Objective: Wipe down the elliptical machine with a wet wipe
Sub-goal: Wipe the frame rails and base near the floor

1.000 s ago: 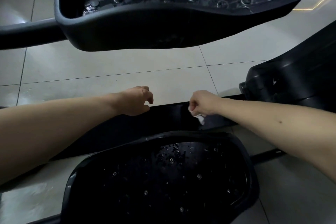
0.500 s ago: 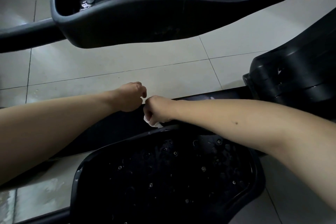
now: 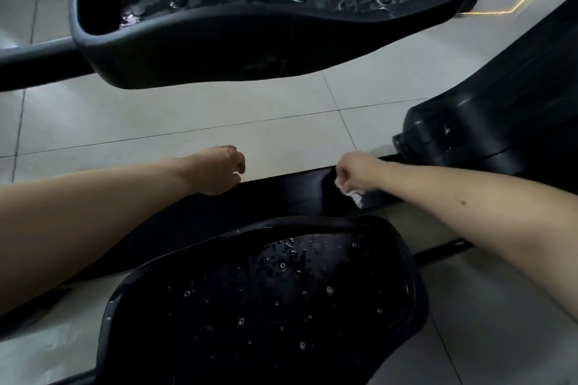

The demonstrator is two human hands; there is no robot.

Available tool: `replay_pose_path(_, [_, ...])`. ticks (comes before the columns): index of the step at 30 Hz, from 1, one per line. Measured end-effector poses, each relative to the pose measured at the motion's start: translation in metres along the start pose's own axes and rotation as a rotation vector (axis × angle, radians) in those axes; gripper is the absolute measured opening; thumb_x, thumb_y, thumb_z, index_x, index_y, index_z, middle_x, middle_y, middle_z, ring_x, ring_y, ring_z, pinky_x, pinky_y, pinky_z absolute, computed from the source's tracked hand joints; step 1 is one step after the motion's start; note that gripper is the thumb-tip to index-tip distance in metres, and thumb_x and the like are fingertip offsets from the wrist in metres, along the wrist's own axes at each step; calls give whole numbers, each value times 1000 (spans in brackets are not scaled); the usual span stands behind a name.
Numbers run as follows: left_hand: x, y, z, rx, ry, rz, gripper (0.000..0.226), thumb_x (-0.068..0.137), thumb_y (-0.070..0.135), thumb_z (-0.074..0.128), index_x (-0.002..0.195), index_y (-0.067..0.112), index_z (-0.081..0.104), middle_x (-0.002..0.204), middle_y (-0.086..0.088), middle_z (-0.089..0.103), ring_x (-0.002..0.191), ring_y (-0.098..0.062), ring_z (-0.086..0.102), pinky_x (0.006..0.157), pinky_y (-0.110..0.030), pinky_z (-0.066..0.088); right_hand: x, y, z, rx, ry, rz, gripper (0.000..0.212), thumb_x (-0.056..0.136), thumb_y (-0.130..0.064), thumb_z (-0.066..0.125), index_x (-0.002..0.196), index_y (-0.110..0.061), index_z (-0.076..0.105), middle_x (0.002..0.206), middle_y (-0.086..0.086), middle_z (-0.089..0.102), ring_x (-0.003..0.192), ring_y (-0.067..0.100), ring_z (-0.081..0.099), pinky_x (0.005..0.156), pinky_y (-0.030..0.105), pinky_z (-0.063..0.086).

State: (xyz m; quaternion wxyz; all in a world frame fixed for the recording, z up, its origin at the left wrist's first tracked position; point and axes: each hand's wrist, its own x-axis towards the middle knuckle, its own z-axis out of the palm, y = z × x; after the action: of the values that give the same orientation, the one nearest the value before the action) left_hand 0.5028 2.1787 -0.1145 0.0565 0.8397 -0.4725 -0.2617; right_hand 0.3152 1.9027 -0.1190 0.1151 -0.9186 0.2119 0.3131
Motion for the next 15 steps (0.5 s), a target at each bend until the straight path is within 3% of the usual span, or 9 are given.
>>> replay_pose_path(2, [1,4,1,7,-7,18,25,97,21,58,120,18,66,127,0,57,113,-24,58,91,-29,44,-2,15,-1,-4,27,60,21,77,-10,77,66,-20,63,70,-5,66,76,23,67,64,23,48])
replay_pose_path(4, [2,5,2,15,-19,31,25,97,21,59,121,18,66,128,0,57,113,-23,58,90,-28,43,-1,3,1,9,37,36,14,81,-9,70,71,-17,64,71,2,71,72,24,67,62,21,40])
replay_pose_path(8, [8,9,1,10,-24,47,25,96,23,59,120,19,65,127,0,58,111,-21,58,84,-27,41,1,-49,10,177,98,-150,23,79,1,66,67,-18,61,51,-11,62,48,1,58,65,25,50])
replay_pose_path(12, [14,15,1,-1,-10,68,26,96,22,59,121,19,66,127,0,58,111,-21,58,83,-26,38,8,-73,27,284,169,-291,13,82,-3,74,92,-10,77,100,4,64,88,21,67,85,31,53])
replay_pose_path(13, [15,16,2,-6,-14,70,26,95,23,60,121,19,66,127,0,58,111,-21,58,85,-26,40,6,-68,28,287,181,-286,13,83,-3,73,92,-11,77,102,5,62,89,23,68,85,32,54])
replay_pose_path(15, [15,17,2,-7,-26,72,26,96,23,59,121,19,66,128,0,57,112,-22,58,87,-27,41,-1,-46,28,313,206,-232,9,84,-1,68,85,-9,73,99,6,60,72,26,72,72,36,59])
